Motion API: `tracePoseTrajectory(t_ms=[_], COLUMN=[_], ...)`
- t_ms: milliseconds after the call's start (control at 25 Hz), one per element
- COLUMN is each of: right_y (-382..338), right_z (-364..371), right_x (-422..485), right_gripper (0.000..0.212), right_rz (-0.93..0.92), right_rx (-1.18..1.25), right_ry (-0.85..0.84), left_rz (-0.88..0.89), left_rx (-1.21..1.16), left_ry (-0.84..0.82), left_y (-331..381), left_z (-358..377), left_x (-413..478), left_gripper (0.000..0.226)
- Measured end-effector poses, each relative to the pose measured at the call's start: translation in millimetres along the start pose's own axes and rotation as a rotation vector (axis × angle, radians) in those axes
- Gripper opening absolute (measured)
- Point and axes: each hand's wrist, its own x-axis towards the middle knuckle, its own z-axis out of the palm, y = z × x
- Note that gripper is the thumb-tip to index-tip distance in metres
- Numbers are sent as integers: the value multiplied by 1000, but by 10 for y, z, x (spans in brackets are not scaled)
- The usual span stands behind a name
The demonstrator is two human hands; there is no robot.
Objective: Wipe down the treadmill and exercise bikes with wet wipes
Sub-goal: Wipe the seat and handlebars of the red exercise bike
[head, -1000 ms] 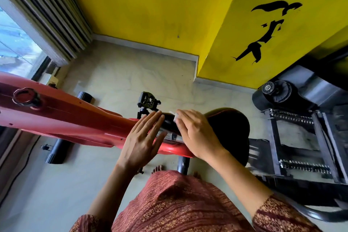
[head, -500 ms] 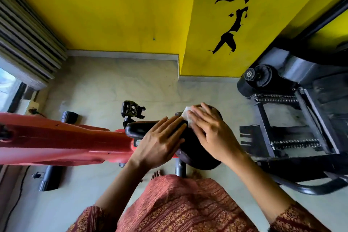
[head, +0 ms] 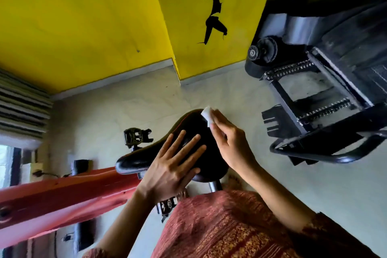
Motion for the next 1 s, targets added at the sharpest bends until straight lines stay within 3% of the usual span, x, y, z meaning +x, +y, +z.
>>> tracePoseTrajectory(t_ms=[80, 200, 480, 680, 880, 1000], right_y=[-39, -145, -342, -362, 60, -150], right_z=[19, 271, 948, 1386, 992, 1106], right_x=[-465, -1027, -1209, -1014, -1319, -1050], right_gripper=[43, 42, 41, 38, 31, 28], right_rz=[42, 20, 5, -319, -422, -592], right_rx=[-14, -165, -240, -423, -642, -660], right_ry=[179, 302, 573, 442, 529, 361], left_rz=[145, 323, 389, 406, 409, 423], left_rx=[4, -4, -12, -44, -58, -5], left_ry=[-50, -128, -164, -103, -133, -181], left_y=[-88, -251, -682, -902, -938, -886], left_z=[-33, -105, -343, -391, -375, -359], left_x=[-20, -27, -303, -464, -445, -331], left_gripper=[53, 53, 57, 51, 54, 61])
